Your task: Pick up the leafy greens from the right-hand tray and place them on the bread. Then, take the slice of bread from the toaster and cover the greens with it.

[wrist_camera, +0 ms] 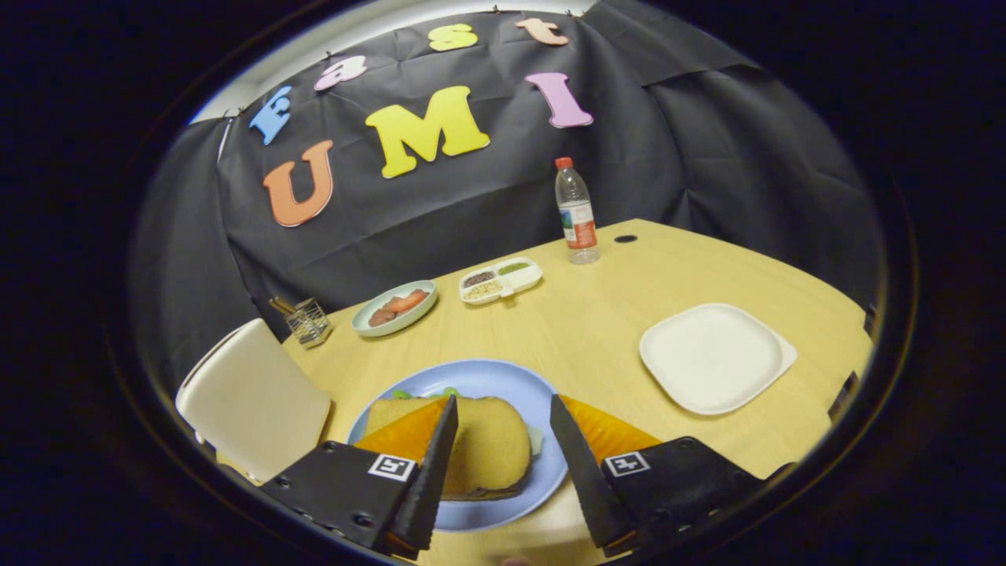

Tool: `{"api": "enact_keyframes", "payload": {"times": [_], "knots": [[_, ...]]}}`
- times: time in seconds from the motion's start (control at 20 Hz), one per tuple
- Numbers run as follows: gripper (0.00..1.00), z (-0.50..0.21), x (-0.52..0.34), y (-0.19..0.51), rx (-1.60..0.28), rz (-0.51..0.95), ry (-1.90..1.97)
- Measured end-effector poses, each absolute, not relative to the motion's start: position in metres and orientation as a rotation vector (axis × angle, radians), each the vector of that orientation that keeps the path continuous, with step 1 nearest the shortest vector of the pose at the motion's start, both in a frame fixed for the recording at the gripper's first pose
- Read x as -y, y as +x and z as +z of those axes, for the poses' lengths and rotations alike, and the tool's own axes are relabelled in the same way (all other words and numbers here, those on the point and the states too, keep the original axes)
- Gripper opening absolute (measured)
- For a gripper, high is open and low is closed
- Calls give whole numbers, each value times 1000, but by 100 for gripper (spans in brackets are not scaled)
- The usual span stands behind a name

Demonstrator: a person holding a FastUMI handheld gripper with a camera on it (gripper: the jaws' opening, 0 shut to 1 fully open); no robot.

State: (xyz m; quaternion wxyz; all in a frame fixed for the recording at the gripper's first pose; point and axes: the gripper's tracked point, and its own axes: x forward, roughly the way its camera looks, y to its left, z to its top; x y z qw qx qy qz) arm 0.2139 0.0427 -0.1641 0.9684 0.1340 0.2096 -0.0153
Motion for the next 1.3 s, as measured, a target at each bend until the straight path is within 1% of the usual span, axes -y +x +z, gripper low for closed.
{"api": "enact_keyframes", "payload": {"times": [0.1, 0.15, 0.2, 0.25, 0.35, 0.55, 0.95, 1.05, 1.3], "knots": [[78, -139, -34, 204, -358, -47, 207], [79, -124, -32, 199, -318, -46, 177], [83, -109, -30, 192, -281, -53, 145], [91, -93, -27, 185, -244, -60, 120], [95, -65, -28, 169, -189, -58, 85], [96, -24, -35, 133, -123, -48, 19], [96, 28, -61, 51, -19, -14, 15], [96, 35, -67, 35, -4, -3, 7], [96, 26, -81, 1, -26, 45, -6]]}}
